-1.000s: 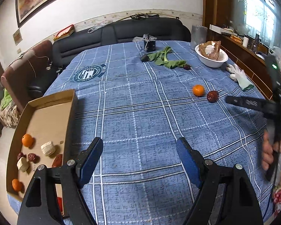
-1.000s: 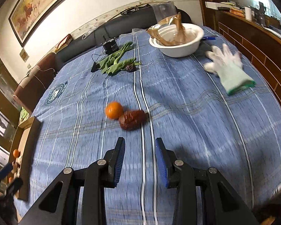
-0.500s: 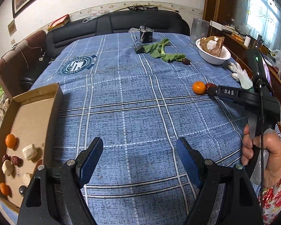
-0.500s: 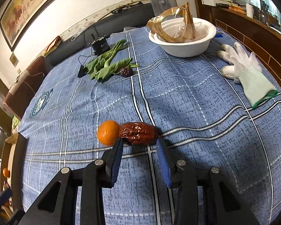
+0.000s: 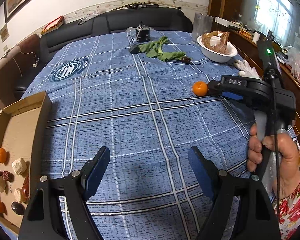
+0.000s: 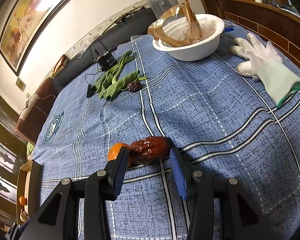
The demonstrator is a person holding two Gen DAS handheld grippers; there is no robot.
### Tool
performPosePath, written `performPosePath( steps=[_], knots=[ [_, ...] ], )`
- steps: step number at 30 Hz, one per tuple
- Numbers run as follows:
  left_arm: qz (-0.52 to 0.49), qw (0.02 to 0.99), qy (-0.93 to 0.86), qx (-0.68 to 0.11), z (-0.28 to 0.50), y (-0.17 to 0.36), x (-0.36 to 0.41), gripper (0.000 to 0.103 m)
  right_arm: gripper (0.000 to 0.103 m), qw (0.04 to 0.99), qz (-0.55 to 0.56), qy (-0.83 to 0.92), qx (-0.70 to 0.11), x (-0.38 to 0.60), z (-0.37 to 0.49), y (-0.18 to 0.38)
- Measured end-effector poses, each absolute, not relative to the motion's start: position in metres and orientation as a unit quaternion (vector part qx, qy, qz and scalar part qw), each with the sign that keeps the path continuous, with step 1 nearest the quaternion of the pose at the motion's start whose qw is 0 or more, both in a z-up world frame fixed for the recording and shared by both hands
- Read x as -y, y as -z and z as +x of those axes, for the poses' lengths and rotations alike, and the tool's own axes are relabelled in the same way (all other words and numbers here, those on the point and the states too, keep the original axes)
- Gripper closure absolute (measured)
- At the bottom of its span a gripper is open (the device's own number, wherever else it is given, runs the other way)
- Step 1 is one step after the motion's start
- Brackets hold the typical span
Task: Organize fruits
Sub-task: 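Grasp the last large dark date with the right tool, then grasp the last mandarin orange with the left tool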
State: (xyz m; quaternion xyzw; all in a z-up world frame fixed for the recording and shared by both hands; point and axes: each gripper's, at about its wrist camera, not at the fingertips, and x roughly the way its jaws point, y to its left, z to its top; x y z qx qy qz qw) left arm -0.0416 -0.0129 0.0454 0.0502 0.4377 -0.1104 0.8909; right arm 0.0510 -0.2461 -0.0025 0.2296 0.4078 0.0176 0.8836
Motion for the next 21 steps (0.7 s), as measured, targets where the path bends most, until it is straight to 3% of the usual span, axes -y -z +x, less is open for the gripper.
performPosePath(
  steps=[21],
  knots=[
    [0.024, 0.889, 0.116, -0.443, 0.001, -0.044, 0.025, 0.023, 0.058, 0.895, 0.167, -0.015, -0.412, 0.258, -0.006, -0.007]
  ],
)
